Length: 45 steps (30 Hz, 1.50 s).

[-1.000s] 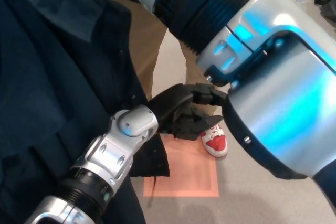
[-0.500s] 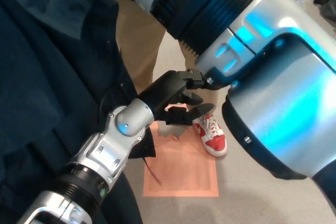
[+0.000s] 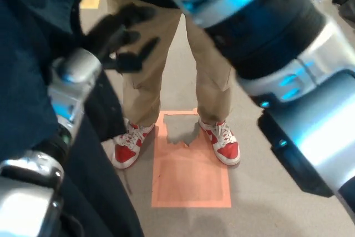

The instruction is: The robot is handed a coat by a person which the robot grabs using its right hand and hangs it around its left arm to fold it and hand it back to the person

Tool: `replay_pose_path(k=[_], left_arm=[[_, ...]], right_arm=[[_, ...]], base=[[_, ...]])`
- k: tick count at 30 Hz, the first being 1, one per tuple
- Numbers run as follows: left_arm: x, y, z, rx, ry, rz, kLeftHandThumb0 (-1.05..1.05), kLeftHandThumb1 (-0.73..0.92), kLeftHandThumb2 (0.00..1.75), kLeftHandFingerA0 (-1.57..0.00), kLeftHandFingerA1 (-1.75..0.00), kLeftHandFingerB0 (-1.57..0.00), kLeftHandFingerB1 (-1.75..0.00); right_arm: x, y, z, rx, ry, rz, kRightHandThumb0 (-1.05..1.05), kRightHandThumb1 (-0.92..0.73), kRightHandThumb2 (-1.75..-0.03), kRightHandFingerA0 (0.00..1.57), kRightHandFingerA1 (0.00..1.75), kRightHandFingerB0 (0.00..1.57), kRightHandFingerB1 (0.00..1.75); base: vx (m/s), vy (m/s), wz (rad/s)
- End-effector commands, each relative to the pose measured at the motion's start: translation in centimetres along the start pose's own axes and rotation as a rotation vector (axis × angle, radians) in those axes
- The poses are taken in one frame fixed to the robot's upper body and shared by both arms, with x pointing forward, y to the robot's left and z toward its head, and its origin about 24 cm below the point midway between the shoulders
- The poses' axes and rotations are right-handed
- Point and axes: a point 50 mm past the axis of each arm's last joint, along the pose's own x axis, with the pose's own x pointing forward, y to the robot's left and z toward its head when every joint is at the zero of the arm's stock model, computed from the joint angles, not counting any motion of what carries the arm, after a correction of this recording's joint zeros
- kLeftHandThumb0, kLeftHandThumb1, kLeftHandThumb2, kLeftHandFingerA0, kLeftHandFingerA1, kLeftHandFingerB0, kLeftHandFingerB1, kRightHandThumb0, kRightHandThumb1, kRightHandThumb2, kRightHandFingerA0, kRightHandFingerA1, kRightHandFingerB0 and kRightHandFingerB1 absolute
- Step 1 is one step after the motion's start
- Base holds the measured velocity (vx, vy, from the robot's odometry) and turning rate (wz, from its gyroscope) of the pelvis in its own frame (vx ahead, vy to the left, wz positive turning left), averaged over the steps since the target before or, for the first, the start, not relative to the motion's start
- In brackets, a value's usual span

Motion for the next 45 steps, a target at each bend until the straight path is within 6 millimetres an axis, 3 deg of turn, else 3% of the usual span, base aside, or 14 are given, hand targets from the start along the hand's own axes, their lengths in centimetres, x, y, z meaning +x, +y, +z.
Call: replay_pose_path(k=[1, 4, 5, 7, 8, 11, 12, 13, 24, 34, 38, 43, 44, 45], left_arm=[[-1.3, 7.0, -0.5, -0.318, -0.012, 0.182, -0.37, 0.5, 1.06, 0.0, -0.49, 0.0, -0.47], [-1.5, 7.5, -0.7, -0.327, -0.002, 0.198, -0.37, 0.49, 1.05, 0.0, -0.49, 0.0, -0.48], [-1.6, 7.8, -0.7, -0.326, -0.001, 0.205, -0.81, 0.66, 0.98, -0.11, -0.44, -0.03, -0.39], [-1.8, 8.3, -0.9, -0.327, 0.006, 0.218, -0.74, 0.64, 0.99, -0.08, -0.44, -0.03, -0.4], [-1.9, 8.5, -1.0, -0.329, 0.012, 0.227, -0.37, 0.48, 1.05, 0.0, -0.48, 0.0, -0.47], [-2.1, 8.9, -1.2, -0.34, 0.023, 0.249, -0.37, 0.46, 1.04, 0.0, -0.48, 0.0, -0.47], [-2.1, 9.0, -1.2, -0.358, 0.018, 0.252, -0.75, 0.64, 1.0, -0.08, -0.44, -0.01, -0.39], [-2.2, 9.2, -1.2, -0.364, 0.014, 0.254, -0.37, 0.48, 1.05, 0.0, -0.48, 0.0, -0.48], [-2.5, 9.6, -1.5, -0.355, 0.005, 0.242, -0.37, 0.47, 1.04, 0.0, -0.48, 0.0, -0.47], [-2.8, 9.7, -2.0, -0.347, -0.01, 0.241, -0.37, 0.48, 1.04, 0.0, -0.48, 0.0, -0.47], [-2.8, 9.7, -1.8, -0.369, -0.019, 0.233, -0.36, 0.47, 1.04, 0.0, -0.48, 0.0, -0.47], [-2.4, 9.3, -1.1, -0.35, -0.042, 0.21, -0.37, 0.46, 1.03, 0.0, -0.48, 0.0, -0.47], [-2.3, 9.1, -1.0, -0.354, -0.048, 0.202, -0.72, 0.78, 0.64, -0.19, -0.3, -0.19, -0.29], [-2.2, 8.9, -0.8, -0.356, -0.053, 0.197, -0.72, 0.78, 0.64, -0.2, -0.31, -0.2, -0.3]], right_arm=[[-5.2, -9.6, -3.1, 0.097, 0.189, -0.124, -0.36, -0.88, -0.66, 1.19, 0.62, 1.11, 0.81], [-6.2, -10.5, -3.5, 0.097, 0.226, -0.127, -0.37, -0.89, -0.66, 1.2, 0.61, 1.11, 0.78], [-6.7, -11.2, -3.8, 0.102, 0.246, -0.138, -0.38, -0.9, -0.66, 1.21, 0.65, 1.12, 0.77], [-7.5, -12.3, -4.1, 0.141, 0.286, -0.169, -0.38, -0.89, -0.66, 1.23, 0.69, 1.14, 0.77], [-8.0, -12.8, -4.3, 0.14, 0.303, -0.192, -0.38, -0.89, -0.66, 1.26, 0.73, 1.16, 0.77], [-9.6, -14.5, -4.6, 0.089, 0.337, -0.234, -0.36, -0.91, -0.67, 1.22, 0.72, 1.13, 0.8], [-10.4, -15.2, -4.8, 0.086, 0.351, -0.233, -0.28, -0.92, -0.82, 1.2, 0.91, 1.1, 1.03], [-11.2, -15.6, -5.2, 0.083, 0.369, -0.243, -0.34, -0.91, -0.67, 1.25, 0.71, 1.15, 0.84], [-23.6, -16.9, -10.0, 0.08, 0.709, -0.35, -0.37, -0.84, -0.67, 1.32, 0.61, 1.18, 0.76], [-37.8, -11.1, -13.9, 0.075, 1.198, -0.237, -0.26, -0.86, -0.65, 1.25, 0.69, 1.13, 0.83], [-43.1, -5.7, -14.0, 0.062, 1.418, 0.044, -0.29, -0.85, -0.67, 1.24, 0.65, 1.12, 0.95], [-47.6, -1.8, -14.0, 0.028, 1.573, 0.381, -0.27, -0.85, -0.66, 1.23, 0.75, 1.06, 0.93], [-48.5, -1.5, -14.0, 0.036, 1.606, 0.455, -0.34, -0.85, -0.66, 1.19, 0.71, 1.07, 0.89], [-49.8, -0.9, -13.8, 0.079, 1.649, 0.584, -0.43, -0.69, -1.07, 0.93, 0.76, 0.94, 0.83]], base=[[0.0, 0.0, 0.0], [0.0, 0.0, 0.0], [0.0, 0.0, 0.0], [0.0, 0.0, 0.0], [0.0, 0.0, 0.0], [0.0, 0.0, 0.0], [0.0, 0.0, 0.0], [0.0, 0.0, 0.0], [0.0, 0.0, 0.0], [0.0, 0.0, 0.0], [0.0, 0.0, 0.0], [0.0, 0.0, 0.0], [0.0, 0.0, 0.0], [0.0, 0.0, 0.0]])
